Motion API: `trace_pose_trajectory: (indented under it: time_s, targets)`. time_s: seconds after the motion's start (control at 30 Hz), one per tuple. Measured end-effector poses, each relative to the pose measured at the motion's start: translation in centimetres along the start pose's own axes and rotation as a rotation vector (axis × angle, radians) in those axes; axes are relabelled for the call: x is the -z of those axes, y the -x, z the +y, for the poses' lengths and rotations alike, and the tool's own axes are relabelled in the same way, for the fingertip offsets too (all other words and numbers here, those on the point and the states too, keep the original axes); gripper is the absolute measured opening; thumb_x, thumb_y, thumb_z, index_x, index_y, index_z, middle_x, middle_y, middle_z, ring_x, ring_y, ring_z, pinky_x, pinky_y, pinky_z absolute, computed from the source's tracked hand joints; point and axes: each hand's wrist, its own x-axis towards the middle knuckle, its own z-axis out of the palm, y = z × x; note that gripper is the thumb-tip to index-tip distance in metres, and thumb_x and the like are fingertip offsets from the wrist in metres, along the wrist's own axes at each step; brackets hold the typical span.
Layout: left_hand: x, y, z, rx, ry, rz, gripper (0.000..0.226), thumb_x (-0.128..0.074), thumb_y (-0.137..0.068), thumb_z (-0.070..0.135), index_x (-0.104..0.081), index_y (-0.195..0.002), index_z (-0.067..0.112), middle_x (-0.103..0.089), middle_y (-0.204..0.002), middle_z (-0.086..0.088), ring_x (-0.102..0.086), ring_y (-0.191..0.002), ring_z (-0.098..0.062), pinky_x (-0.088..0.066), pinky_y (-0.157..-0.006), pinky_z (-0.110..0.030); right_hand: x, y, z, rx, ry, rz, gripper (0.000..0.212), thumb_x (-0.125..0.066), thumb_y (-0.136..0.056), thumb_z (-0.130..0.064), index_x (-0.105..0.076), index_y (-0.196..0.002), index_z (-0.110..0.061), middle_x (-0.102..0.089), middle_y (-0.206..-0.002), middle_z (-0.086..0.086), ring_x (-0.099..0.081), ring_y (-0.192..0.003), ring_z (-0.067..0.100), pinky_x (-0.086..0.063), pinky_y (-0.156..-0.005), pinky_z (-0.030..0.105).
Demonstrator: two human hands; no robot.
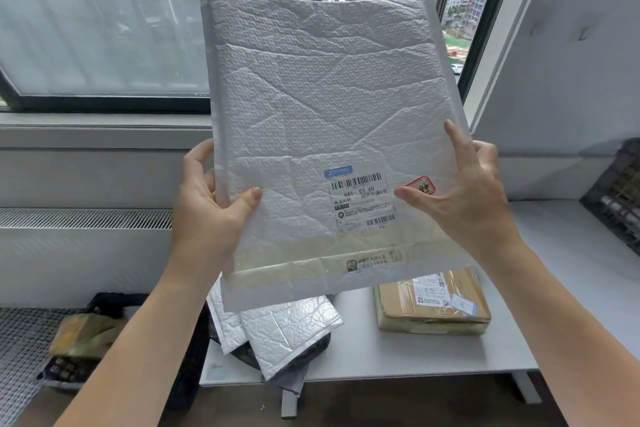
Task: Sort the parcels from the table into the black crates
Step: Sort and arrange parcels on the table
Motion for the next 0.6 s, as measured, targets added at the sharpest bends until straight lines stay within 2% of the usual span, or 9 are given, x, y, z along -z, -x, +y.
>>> trace_pose_trajectory:
  time_s: [0.1, 0.23, 0.33, 0.4, 0.5, 0.53, 0.6]
  targets:
    - [0.0, -0.3, -0.2, -0.017, -0.046, 0.007, 0.068, -0.076, -0.085, 0.006, -0.04, -0.129, 0.042, -0.071, -0.104, 0.019, -0.072, -0.091, -0.006, -0.061, -0.071, -0.027, 0.0, 0.1, -0.2, -0.003, 0.012, 0.019, 0.113, -0.077, -0.057, -0.065, -0.029, -0.154, -0.031, -0.036, -0.133, 0.004, -0.048, -0.116, 0.023, -0.044, -0.099, 0.042]
    - [0.1, -0.6, -0.4, -0.051, -0.162, -0.015, 0.076, -0.077, -0.085, 0.01, -0.035, -0.137, 0.047, -0.069, -0.106, 0.018, -0.071, -0.09, -0.004, -0.059, -0.082, -0.043, 0.0, 0.1, -0.2, -0.007, 0.046, 0.044, 0.113, -0.081, -0.059, -0.061, -0.029, -0.154, -0.029, -0.034, -0.128, -0.001, -0.048, -0.114, 0.021, -0.045, -0.097, 0.043]
    - [0.3, -0.9, -0.5, -0.09, -0.25, -0.04, 0.075, -0.077, -0.085, 0.014, -0.038, -0.136, 0.05, -0.064, -0.107, 0.022, -0.07, -0.088, -0.014, -0.058, -0.082, -0.047, 0.3, 0.3, -0.5, -0.013, 0.064, 0.068, 0.115, -0.078, -0.057, -0.064, -0.029, -0.154, -0.026, -0.032, -0.125, -0.003, -0.046, -0.111, 0.016, -0.042, -0.095, 0.036]
    - [0.2, -1.2, -0.6, -0.17, -0.324, -0.075, 0.066, -0.078, -0.084, 0.014, -0.048, -0.137, 0.041, -0.06, -0.118, 0.024, -0.068, -0.094, -0.022, -0.056, -0.089, -0.047, 0.6, 0.6, -0.7, -0.017, 0.099, 0.08, 0.116, -0.075, -0.057, -0.067, -0.029, -0.154, -0.024, -0.036, -0.129, 0.003, -0.049, -0.115, 0.023, -0.042, -0.094, 0.036]
    - [-0.2, -1.8, -0.9, -0.255, -0.359, -0.135, 0.058, -0.078, -0.083, 0.011, -0.057, -0.135, 0.026, -0.055, -0.127, 0.019, -0.059, -0.112, -0.01, -0.048, -0.102, -0.043, 1.2, 1.1, -0.8, -0.048, 0.159, 0.101, 0.114, -0.08, -0.06, -0.062, -0.029, -0.154, -0.023, -0.037, -0.133, 0.008, -0.051, -0.116, 0.028, -0.044, -0.094, 0.039]
    - [-0.5, -2.0, -1.0, -0.274, -0.363, -0.154, 0.057, -0.078, -0.082, 0.01, -0.058, -0.134, 0.022, -0.055, -0.126, 0.018, -0.056, -0.115, -0.006, -0.047, -0.103, -0.043, 1.5, 1.4, -0.8, -0.067, 0.177, 0.107, 0.113, -0.08, -0.061, -0.061, -0.029, -0.154, -0.023, -0.037, -0.134, 0.008, -0.05, -0.116, 0.028, -0.044, -0.094, 0.039]
    - [-1.3, -2.3, -1.2, -0.312, -0.377, -0.201, 0.057, -0.079, -0.081, 0.009, -0.058, -0.134, 0.015, -0.055, -0.125, 0.013, -0.054, -0.116, -0.007, -0.05, -0.099, -0.045, 2.3, 2.0, -0.5, -0.098, 0.211, 0.122, 0.113, -0.079, -0.061, -0.062, -0.028, -0.155, -0.023, -0.036, -0.135, 0.008, -0.049, -0.116, 0.025, -0.044, -0.093, 0.039]
